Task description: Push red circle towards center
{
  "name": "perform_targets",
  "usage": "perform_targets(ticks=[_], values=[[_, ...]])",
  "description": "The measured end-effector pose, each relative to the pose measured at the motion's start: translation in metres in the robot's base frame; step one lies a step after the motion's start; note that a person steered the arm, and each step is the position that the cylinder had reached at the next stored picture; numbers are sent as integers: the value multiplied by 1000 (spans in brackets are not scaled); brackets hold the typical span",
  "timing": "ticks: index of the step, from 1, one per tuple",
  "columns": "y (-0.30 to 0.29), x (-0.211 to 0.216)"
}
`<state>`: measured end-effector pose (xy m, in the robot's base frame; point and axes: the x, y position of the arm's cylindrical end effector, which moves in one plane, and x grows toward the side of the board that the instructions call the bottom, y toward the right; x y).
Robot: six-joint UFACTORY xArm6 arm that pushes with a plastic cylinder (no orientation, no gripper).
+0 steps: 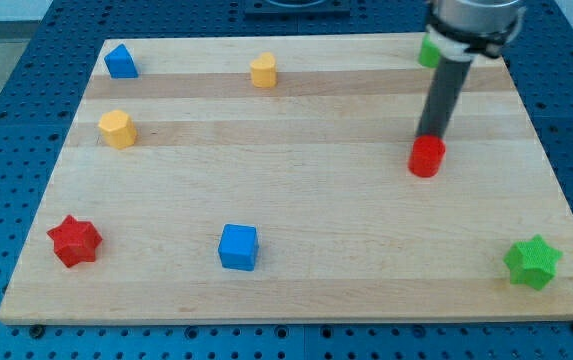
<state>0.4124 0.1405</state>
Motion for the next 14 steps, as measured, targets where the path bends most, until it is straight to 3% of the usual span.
perform_targets(ticks=[2,3,4,5,12,14], values=[[96,7],[99,58],[25,56],[-3,45],[-15,39],[38,49]])
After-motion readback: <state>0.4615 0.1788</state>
